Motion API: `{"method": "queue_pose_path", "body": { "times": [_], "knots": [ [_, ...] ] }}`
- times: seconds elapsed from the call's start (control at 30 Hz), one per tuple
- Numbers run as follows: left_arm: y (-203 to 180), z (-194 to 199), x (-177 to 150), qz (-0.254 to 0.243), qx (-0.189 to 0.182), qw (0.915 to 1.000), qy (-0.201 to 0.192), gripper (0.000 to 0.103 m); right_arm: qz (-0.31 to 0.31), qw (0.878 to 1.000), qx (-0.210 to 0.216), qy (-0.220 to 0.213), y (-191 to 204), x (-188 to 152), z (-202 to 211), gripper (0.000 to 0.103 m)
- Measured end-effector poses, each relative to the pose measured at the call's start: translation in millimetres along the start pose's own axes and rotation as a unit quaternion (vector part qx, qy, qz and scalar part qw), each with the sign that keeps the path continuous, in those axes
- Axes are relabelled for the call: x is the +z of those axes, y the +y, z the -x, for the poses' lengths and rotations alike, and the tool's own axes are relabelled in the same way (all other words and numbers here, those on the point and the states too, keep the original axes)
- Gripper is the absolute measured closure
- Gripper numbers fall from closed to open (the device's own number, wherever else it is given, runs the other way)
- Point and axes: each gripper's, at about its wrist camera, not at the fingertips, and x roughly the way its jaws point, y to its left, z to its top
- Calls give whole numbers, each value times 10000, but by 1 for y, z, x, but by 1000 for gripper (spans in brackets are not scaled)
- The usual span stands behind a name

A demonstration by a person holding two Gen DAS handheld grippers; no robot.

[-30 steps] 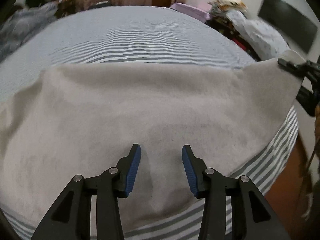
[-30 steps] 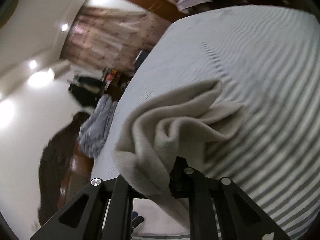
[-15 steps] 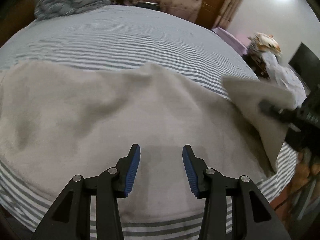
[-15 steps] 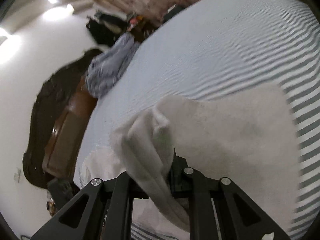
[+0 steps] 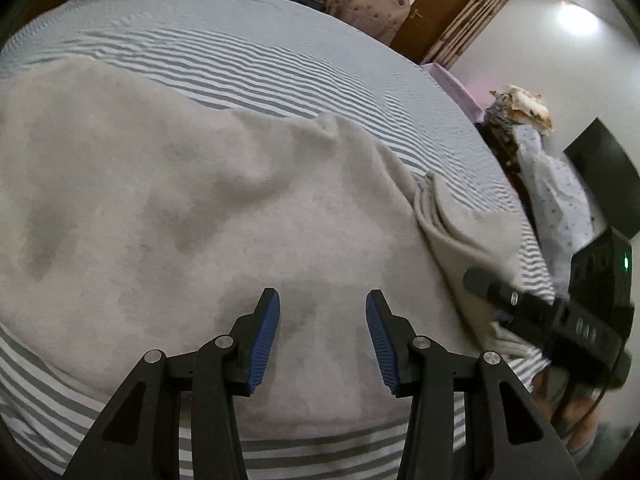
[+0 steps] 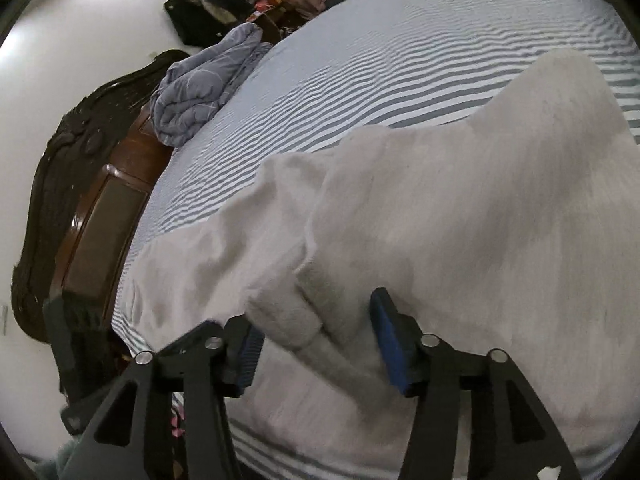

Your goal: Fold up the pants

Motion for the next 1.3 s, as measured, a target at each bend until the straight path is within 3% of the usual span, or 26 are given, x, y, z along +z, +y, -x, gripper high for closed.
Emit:
{"method": "queue_pose_path", "body": {
  "times": [0.2, 0.37, 0.6, 0.73, 0.83, 0.87, 0.97, 1.13, 1.3],
  "knots": [
    [0, 2, 3, 215, -583, 9980, 129, 50, -74, 9993, 357, 52, 13, -32, 10, 49],
    [-16, -9, 3, 256, -968, 9940, 451, 46, -406, 9978, 497, 158, -8, -55, 3, 51],
    [-44, -35, 9, 316, -1210, 9884, 857, 43, -1163, 9897, 600, -579, -68, -45, 38, 51],
    [-57, -52, 16, 464, -1238, 9860, 1017, 43, -1755, 9761, 659, -1104, -114, -45, 67, 51],
    [-67, -63, 21, 468, -1131, 9864, 1094, 43, -2206, 9623, 925, -1294, -141, -50, 73, 53],
    [-69, -66, 23, 481, -1047, 9873, 1090, 43, -2346, 9587, 950, -1293, -151, -53, 71, 60],
    [-74, -71, 29, 602, -968, 9879, 1051, 43, -2736, 9442, 1272, -1322, -167, -56, 69, 66],
    [-90, -79, 35, 526, -703, 9910, 1010, 45, -2659, 9477, 1166, -1324, -165, -57, 69, 67],
    [-105, -86, 33, 105, -48, 9953, 962, 76, -2817, 9421, 1215, -1354, -162, -55, 66, 67]
  ]
}}
